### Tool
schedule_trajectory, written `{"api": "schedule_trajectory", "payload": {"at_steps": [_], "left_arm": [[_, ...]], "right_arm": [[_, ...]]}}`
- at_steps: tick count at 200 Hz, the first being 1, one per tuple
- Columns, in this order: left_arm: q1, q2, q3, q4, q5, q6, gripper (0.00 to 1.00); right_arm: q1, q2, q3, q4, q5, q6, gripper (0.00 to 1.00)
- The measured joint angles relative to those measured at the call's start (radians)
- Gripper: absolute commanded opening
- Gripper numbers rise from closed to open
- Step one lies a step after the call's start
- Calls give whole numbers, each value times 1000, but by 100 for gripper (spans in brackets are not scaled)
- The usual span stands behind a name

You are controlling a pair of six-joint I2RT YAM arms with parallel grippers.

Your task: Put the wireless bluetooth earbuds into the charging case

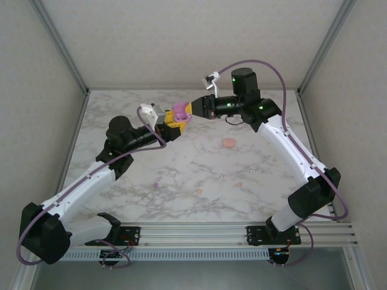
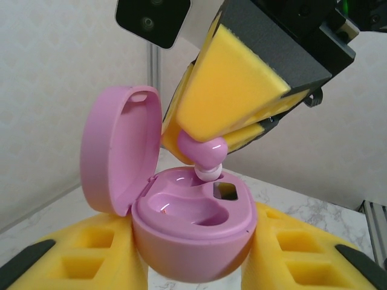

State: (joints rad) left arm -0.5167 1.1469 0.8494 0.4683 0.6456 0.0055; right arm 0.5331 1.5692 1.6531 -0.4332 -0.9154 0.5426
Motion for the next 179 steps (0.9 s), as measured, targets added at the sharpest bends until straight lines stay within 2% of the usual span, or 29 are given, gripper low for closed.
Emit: {"api": "schedule_trajectory", "payload": {"at_steps": [59,179], "left_arm": [[0,12,0,10,0,-36,29],[0,13,0,23,1,-35,30]], "right_arm": [[3,0,3,-27,34,-39,27],[5,0,49,-105,89,-60,40]]}}
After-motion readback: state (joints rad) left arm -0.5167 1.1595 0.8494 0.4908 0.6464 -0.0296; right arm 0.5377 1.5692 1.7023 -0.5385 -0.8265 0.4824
